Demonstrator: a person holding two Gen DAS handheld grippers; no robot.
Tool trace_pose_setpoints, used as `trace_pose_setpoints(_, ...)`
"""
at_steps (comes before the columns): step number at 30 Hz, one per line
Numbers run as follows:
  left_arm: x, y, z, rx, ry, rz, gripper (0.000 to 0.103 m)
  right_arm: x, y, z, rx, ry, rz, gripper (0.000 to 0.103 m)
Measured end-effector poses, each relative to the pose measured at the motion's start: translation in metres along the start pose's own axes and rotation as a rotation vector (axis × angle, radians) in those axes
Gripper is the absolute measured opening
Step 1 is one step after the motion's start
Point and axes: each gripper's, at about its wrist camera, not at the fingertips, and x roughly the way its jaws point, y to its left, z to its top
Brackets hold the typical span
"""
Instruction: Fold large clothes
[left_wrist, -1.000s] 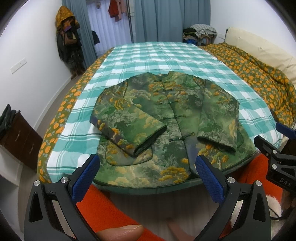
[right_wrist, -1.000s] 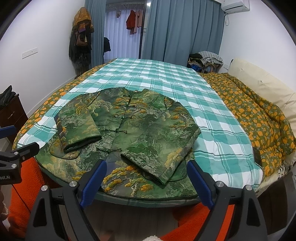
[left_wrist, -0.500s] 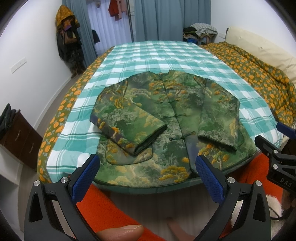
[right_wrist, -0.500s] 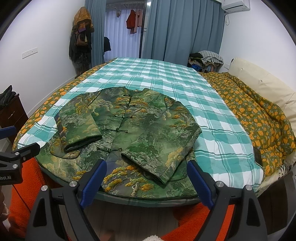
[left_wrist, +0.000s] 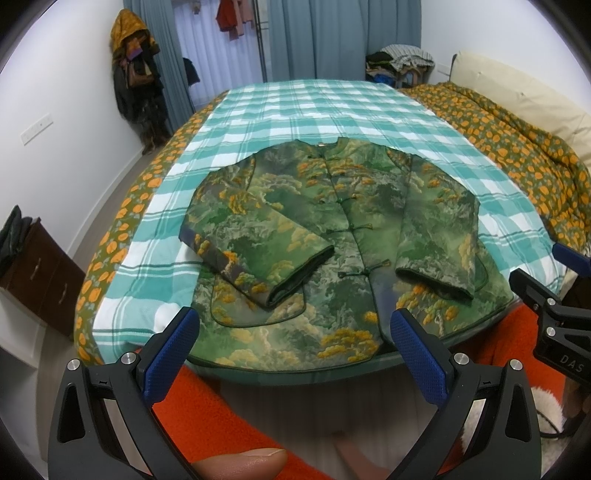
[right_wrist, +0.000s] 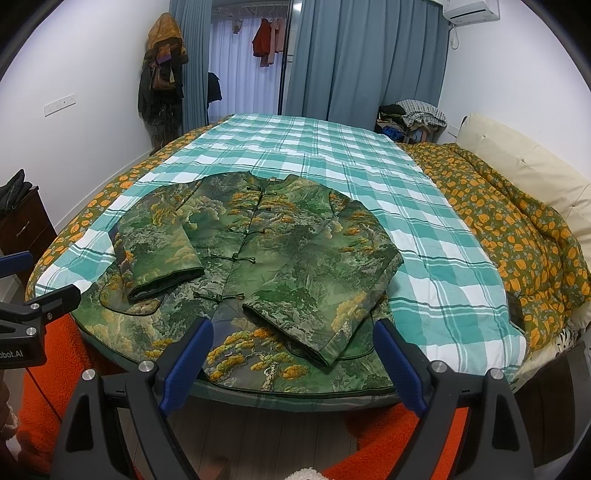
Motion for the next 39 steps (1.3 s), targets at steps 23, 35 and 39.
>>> trace_pose_setpoints(23,0.0035,0.0013,-0.0064,0.001,0.012,0.004,0.103,0.0007,0.0044,-0.0031,0.000,0.005,0.002,0.090)
trace_pose_setpoints(35,0.0060,-0.0009,-0.0047,0.010,0.019,0.012,0.103,0.0016,0.0068,-0.0052,-0.003,0.005,0.004,0.090)
trace_pose_setpoints(39,0.0082,-0.0007,-0.0049,0.022,0.022,0.033,0.103,0.0036,0.0084,-0.0054,-0.010,0.007,0.011,0.090)
